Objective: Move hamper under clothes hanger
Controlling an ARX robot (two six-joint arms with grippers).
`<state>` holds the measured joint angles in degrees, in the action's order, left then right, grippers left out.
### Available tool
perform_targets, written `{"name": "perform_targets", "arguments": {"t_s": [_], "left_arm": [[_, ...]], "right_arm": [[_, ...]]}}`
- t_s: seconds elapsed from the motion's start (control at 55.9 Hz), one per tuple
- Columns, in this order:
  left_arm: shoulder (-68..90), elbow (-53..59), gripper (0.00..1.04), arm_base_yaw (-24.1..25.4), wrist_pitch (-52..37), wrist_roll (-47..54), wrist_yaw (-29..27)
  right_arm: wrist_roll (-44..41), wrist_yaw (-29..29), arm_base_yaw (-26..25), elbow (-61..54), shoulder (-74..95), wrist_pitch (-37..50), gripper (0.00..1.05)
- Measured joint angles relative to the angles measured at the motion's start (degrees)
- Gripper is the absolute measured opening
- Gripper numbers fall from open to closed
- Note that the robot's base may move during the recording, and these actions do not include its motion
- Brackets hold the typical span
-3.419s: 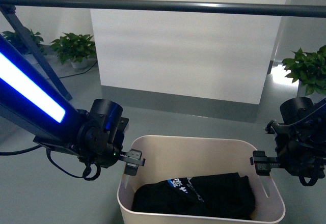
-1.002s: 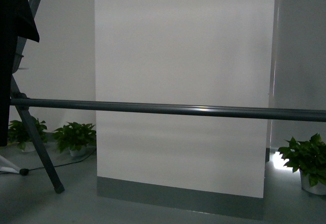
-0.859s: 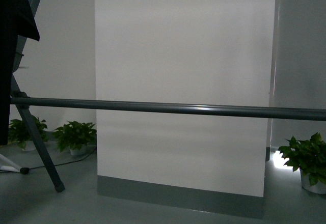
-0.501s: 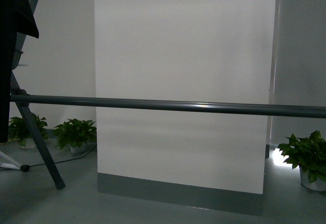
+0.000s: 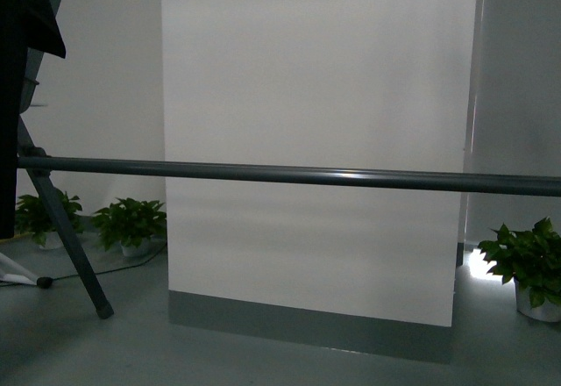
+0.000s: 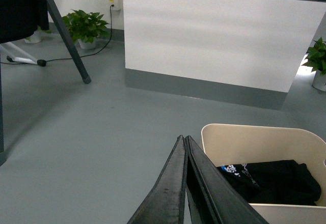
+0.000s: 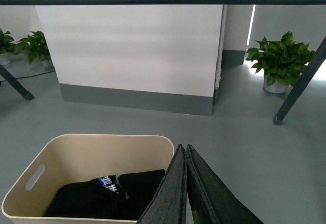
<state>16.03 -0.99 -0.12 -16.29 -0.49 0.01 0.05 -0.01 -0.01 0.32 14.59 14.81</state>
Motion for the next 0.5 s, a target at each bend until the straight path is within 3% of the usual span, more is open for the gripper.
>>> {"name": "perform_targets", "arguments": {"t_s": [0.304, 0.358, 0.501], "left_arm": [[-5.2, 0.0, 0.03, 0.0, 5.2, 0.0, 0.0], [-6.1, 0.0, 0.03, 0.0, 6.1, 0.0, 0.0], [-14.5, 0.0, 0.03, 0.0, 15.6, 0.1, 0.0]], "right_arm": [[0.0, 0.0, 0.0, 0.0, -4.9, -5.0, 0.02], [0.0, 0.0, 0.0, 0.0, -9.5, -11.2, 0.02], [0.0, 0.0, 0.0, 0.0, -14.3, -14.6, 0.02]]}}
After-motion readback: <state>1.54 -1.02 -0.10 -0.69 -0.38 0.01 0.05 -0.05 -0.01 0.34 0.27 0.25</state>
